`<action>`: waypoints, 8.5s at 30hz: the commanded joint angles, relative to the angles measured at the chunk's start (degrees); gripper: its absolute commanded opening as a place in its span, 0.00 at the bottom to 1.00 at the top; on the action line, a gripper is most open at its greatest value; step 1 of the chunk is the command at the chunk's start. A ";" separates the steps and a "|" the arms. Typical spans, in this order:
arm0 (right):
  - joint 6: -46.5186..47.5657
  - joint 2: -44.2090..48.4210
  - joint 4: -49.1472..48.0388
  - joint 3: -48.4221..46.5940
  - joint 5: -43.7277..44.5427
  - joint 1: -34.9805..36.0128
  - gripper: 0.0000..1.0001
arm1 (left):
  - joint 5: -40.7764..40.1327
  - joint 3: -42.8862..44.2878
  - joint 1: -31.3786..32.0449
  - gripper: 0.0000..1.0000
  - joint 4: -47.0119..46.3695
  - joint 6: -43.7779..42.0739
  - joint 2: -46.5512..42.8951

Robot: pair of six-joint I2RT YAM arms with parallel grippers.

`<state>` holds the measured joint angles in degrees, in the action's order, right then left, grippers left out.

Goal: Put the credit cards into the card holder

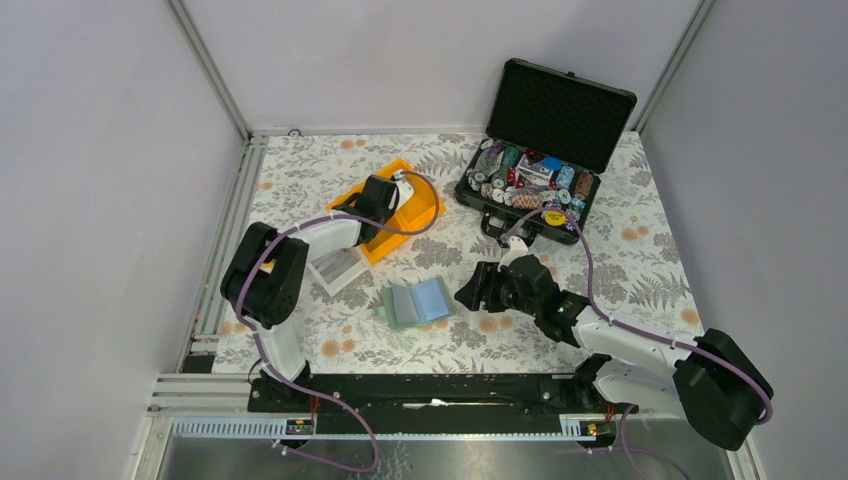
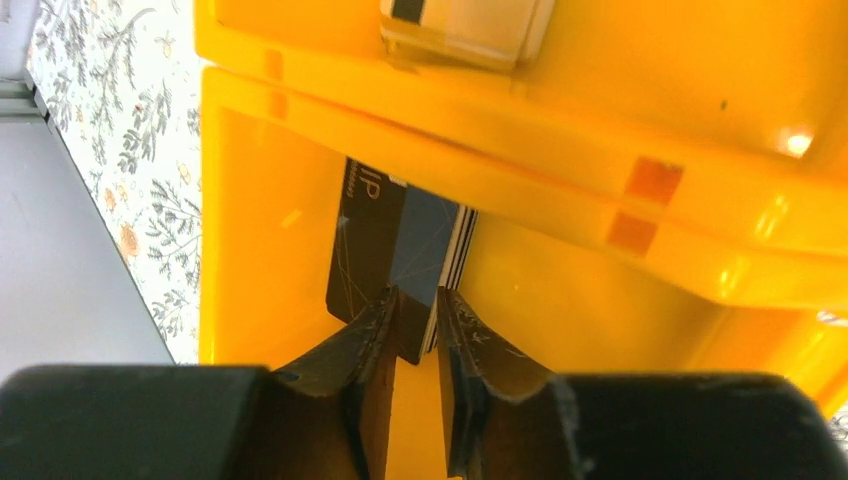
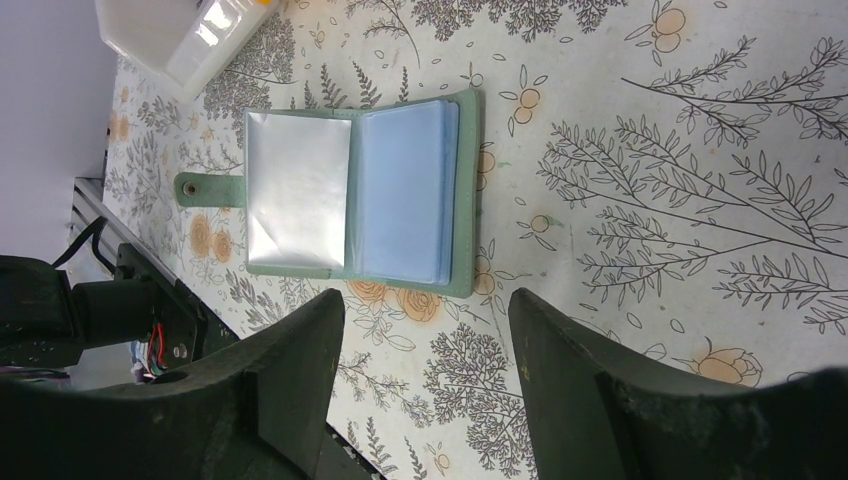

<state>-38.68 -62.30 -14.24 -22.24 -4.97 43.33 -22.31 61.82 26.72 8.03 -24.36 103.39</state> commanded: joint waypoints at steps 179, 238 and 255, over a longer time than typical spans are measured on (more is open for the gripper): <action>-31.02 -45.45 -14.02 -46.11 11.39 4.41 0.48 | 11.03 -29.92 -26.26 0.70 -1.30 68.00 -40.16; -38.62 -85.12 19.76 -96.87 30.30 7.53 0.49 | 16.24 -33.26 -26.63 0.16 -7.81 68.04 -36.51; -39.46 -85.54 13.21 -96.25 30.90 7.38 0.19 | 15.73 -33.39 -26.63 0.14 -7.79 68.03 -37.16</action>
<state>-77.28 -148.57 3.70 -121.51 23.42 51.33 -7.81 29.08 0.01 2.66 45.04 66.61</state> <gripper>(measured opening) 0.225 0.228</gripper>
